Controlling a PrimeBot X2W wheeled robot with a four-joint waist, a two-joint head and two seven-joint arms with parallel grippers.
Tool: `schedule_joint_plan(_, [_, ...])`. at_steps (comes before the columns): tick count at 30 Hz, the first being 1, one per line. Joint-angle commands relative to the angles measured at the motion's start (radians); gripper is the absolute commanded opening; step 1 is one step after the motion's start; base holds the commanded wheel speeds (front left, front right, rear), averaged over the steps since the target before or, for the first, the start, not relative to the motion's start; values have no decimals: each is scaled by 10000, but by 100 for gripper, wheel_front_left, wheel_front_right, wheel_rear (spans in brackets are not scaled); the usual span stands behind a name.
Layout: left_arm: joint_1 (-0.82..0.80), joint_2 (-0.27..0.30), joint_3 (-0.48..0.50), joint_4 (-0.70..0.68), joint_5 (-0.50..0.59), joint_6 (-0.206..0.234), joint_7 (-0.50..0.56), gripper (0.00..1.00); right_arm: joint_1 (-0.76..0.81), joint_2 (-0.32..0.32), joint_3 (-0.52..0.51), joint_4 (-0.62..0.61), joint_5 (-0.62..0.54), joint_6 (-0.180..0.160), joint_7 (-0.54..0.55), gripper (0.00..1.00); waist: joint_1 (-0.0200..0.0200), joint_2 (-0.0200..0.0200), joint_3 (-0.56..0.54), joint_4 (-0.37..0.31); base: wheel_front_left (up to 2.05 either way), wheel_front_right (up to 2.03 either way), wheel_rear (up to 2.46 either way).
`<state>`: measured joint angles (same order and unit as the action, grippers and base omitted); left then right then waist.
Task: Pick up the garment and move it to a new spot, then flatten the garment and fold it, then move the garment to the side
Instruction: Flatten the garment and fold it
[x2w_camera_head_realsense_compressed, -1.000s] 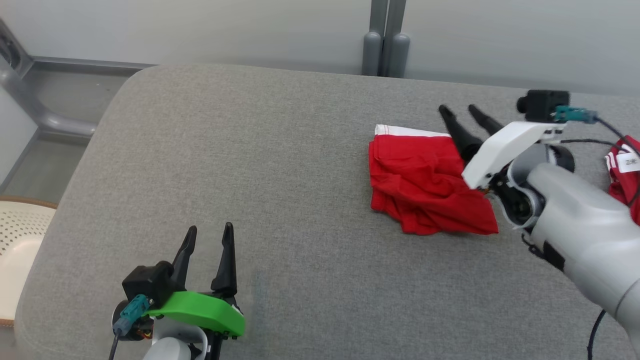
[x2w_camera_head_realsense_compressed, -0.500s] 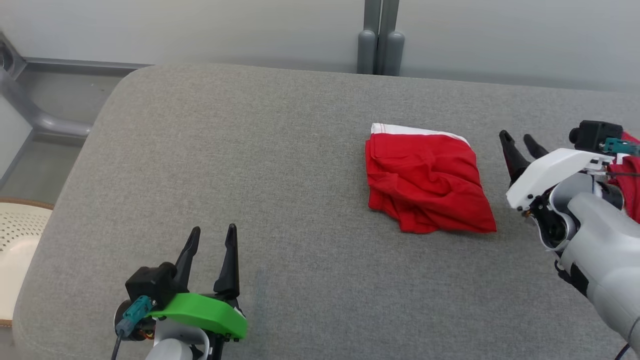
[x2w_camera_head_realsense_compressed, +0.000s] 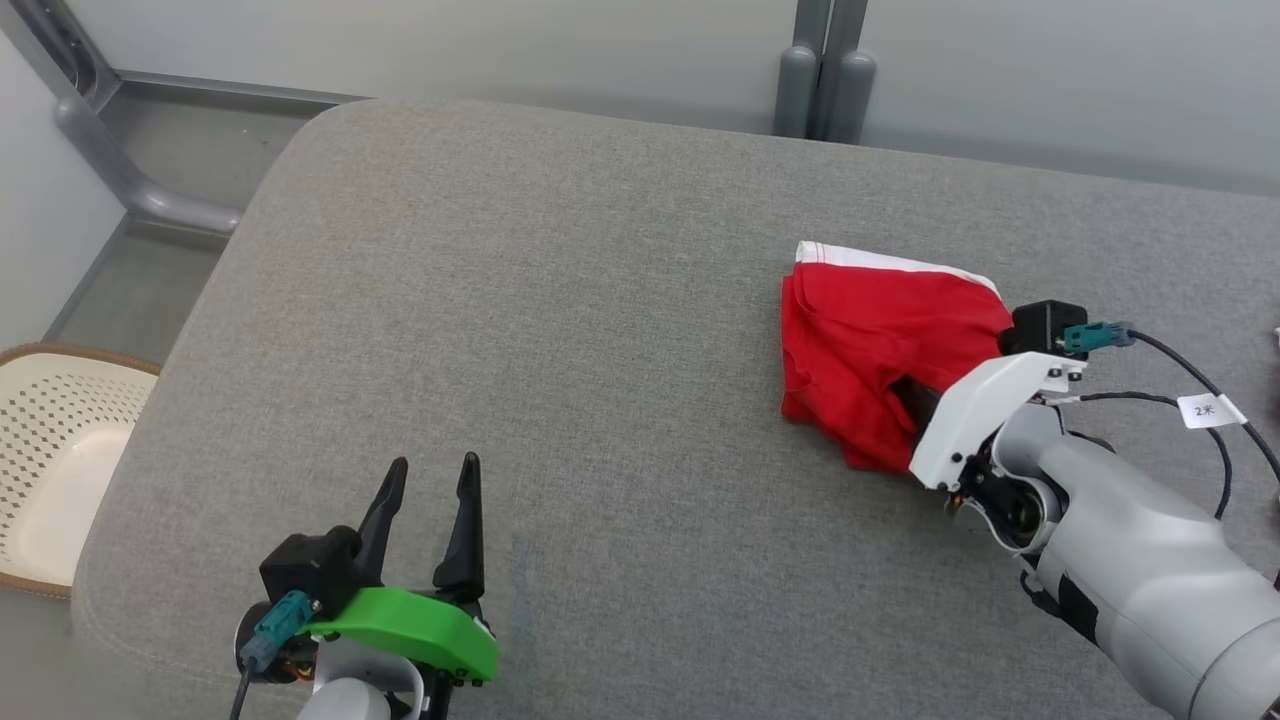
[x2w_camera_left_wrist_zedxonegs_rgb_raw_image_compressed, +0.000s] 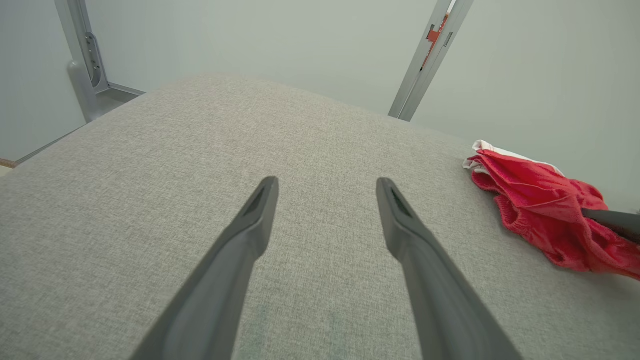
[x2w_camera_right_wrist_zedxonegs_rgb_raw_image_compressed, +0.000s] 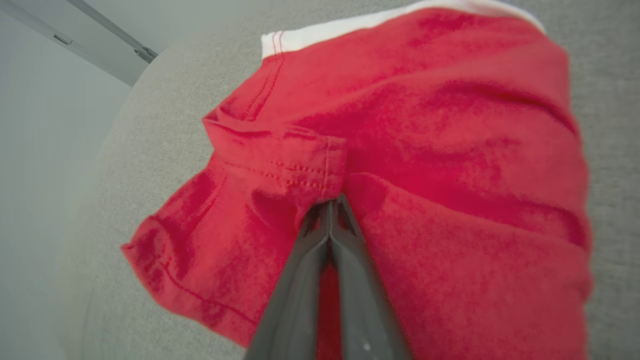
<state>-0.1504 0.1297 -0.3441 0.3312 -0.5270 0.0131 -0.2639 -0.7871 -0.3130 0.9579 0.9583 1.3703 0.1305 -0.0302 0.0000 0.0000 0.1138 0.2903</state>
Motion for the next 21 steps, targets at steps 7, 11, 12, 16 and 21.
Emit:
schedule_joint_plan(7, [80,41,90,47,-44,56,14,100,540,-61,497,-1454,146,5,-225,0,0,0,-156,-30,0,0,0])
schedule_joint_plan(11, [162,59,126,15,-45,112,11,100,763,-36,823,-2335,187,5,-463,0,0,0,-261,-248,0,0,0])
schedule_joint_plan(12, [188,74,136,2,-46,115,11,100,789,-46,923,-2631,132,5,-584,0,0,0,-286,-326,0,0,0])
schedule_joint_plan(16, [257,156,199,-54,-50,153,9,100,919,-201,1255,-3435,-30,5,-1105,0,0,0,-400,-627,0,0,0])
schedule_joint_plan(21, [423,299,408,-167,-76,256,7,100,859,-473,1299,-3999,-156,5,-1860,0,0,0,-706,-1046,0,0,0])
